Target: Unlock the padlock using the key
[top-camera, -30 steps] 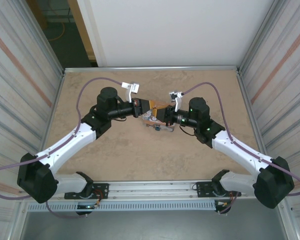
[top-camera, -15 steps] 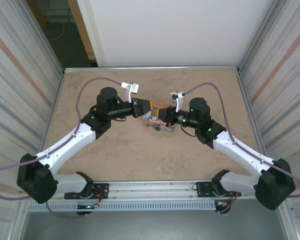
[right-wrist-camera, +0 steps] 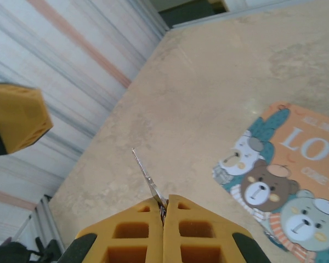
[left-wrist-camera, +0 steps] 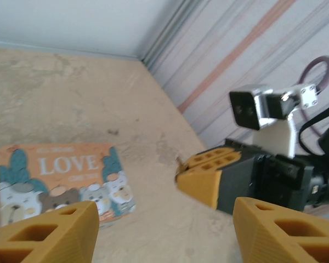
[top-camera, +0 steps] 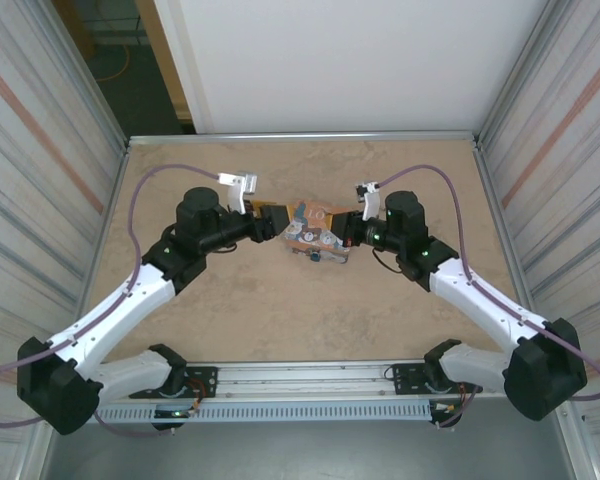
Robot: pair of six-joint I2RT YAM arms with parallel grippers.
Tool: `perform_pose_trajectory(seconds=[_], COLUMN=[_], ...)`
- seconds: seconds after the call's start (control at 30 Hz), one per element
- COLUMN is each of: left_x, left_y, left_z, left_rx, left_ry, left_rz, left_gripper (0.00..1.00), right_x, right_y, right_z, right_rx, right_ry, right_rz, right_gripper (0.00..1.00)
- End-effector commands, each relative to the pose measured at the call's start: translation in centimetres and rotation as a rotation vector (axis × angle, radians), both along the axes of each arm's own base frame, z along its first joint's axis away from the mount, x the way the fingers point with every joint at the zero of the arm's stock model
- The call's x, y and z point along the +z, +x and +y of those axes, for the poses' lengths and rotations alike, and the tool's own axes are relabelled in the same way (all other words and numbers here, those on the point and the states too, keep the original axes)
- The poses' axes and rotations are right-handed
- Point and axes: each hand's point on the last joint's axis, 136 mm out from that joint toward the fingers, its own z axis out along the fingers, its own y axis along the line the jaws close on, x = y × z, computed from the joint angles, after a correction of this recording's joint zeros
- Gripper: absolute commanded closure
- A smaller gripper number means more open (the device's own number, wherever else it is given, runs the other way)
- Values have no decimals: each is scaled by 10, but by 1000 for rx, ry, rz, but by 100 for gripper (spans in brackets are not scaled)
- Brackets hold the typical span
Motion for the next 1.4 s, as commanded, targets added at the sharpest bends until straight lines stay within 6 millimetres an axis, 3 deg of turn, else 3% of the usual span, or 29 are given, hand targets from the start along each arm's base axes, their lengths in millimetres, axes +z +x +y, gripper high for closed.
perform_pose_trajectory(seconds=[0.0, 0.17, 0.27, 0.47, 0.9, 1.37], left_x=[-27, -59, -79, -109, -155, -185], left_y=[5, 6, 6, 10, 20, 27], left_z=[18, 18, 15, 5, -16, -29], left_rx=[81, 93, 84, 59, 12, -16], left_ry=[88, 102, 107, 110, 90, 90], left_rz=[21, 91, 136, 211, 328, 390], left_gripper=[31, 30, 30, 30, 30, 30], right_x=[-34, -74, -93, -116, -138, -159], right_y=[9, 24, 28, 36, 51, 34], right_z=[-15, -33, -34, -35, -37, -30], right_rx=[-56, -134, -139, -147, -125, -102], right_ry=[-38, -60, -70, -116, -132, -147], right_rz=[106, 238, 296, 328, 377, 438], right_gripper=[100, 100, 100, 100, 100, 100])
